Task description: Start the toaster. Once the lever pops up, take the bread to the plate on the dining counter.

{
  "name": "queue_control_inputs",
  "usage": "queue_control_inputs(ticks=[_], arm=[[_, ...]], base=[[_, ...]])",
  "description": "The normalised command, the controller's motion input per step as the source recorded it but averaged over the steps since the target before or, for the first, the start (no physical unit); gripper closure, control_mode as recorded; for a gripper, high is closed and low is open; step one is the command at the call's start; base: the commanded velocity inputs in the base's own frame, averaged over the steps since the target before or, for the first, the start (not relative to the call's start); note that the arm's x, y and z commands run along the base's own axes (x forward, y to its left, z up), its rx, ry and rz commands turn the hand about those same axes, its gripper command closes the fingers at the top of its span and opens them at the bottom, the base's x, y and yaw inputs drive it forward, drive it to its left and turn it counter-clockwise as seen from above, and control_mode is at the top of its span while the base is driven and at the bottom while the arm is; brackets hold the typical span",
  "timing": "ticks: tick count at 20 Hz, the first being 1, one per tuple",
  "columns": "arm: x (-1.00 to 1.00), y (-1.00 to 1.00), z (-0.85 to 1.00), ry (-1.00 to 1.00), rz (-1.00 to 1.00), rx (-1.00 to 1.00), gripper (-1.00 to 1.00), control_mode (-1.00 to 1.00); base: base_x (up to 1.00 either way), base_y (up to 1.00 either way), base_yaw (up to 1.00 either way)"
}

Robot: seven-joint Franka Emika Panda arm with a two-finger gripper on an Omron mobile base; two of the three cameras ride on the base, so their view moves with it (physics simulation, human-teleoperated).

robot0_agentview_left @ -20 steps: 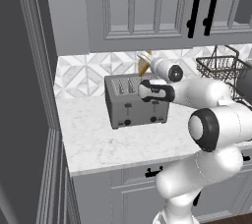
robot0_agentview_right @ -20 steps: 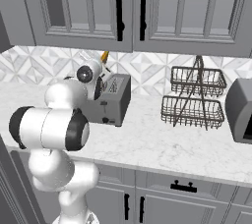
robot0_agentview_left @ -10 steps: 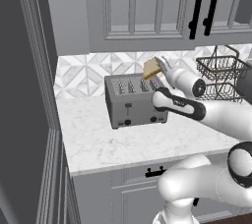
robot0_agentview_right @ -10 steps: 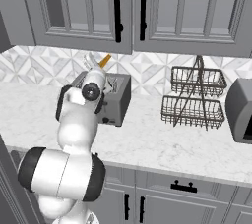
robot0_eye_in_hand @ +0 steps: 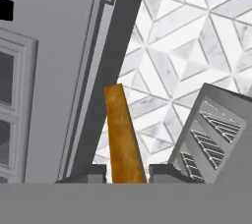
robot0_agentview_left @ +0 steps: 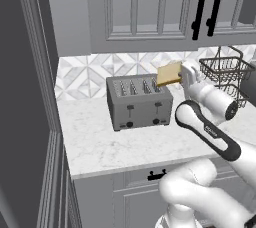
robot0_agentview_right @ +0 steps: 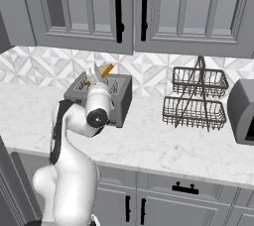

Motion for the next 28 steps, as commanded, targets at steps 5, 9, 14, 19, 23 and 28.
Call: queue_control_inputs(ticks=[5,9,14,19,23,28], arm=[[-1.0,-0.2,0.08,0.14,0.0,-0.11,1.0,-1.0],[-1.0,-0.18,0.01,0.26,0.0,-0.33,1.0,-1.0],[-0.94,-0.05,0.0,0.41,0.0,-0.46,1.0,-1.0],[-0.4,0.33,-0.27,0.26,0.0,-0.43,1.0,-1.0],[-0.03,0.34,-0.27,0.03,0.0,-0.25,1.0,-1.0],[-0.01,0.11,-0.14,0.0,-0.01,-0.14,1.0,-1.0]], base=[[0.0,0.0,0.0],[0.0,0.0,0.0],[0.0,0.0,0.0],[0.0,0.0,0.0],[0.0,0.0,0.0],[0.0,0.0,0.0]])
